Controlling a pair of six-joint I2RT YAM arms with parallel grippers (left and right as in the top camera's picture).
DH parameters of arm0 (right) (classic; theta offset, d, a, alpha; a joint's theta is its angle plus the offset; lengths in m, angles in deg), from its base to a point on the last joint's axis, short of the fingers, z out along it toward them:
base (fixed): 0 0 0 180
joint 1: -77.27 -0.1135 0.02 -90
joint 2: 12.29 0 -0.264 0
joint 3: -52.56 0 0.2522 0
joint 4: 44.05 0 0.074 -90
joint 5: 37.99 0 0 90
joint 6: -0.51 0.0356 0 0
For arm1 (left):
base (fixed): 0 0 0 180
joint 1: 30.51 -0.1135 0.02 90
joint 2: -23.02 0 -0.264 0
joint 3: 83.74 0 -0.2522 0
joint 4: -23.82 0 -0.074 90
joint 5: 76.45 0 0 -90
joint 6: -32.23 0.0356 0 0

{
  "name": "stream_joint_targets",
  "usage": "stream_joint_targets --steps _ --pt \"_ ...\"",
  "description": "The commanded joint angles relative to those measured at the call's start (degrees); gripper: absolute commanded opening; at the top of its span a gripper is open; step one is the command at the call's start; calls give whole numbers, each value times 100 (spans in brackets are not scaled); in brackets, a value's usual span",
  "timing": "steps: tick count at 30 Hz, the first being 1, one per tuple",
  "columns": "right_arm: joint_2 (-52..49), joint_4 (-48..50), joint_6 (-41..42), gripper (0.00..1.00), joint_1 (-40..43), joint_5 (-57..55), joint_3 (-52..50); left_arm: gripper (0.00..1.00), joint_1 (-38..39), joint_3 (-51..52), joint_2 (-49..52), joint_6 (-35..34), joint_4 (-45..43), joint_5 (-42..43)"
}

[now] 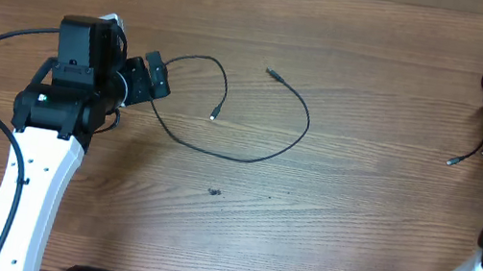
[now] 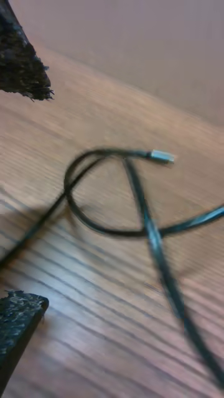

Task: Untangle cables
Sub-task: 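Carry the cable to the far right and lay it down, then move the right gripper back to the remaining cable near center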

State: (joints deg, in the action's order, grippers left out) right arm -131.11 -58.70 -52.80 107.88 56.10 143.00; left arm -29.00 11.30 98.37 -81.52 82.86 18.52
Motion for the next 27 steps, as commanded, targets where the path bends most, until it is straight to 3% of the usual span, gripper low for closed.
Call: stream_joint_targets --steps 1,12,21,27 --pt "782 -411 -243 100 -31 79 26 99 2 -120 31 105 -4 59" --pt "2710 -3171 -420 100 -551 1204 26 100 2 -120 31 105 -7 59" --pt "3091 -5532 -420 100 -2481 1386 24 100 2 -120 31 105 -7 59" --pt "3084 -6008 -879 100 -3781 1054 24 100 2 -120 31 105 -7 59"
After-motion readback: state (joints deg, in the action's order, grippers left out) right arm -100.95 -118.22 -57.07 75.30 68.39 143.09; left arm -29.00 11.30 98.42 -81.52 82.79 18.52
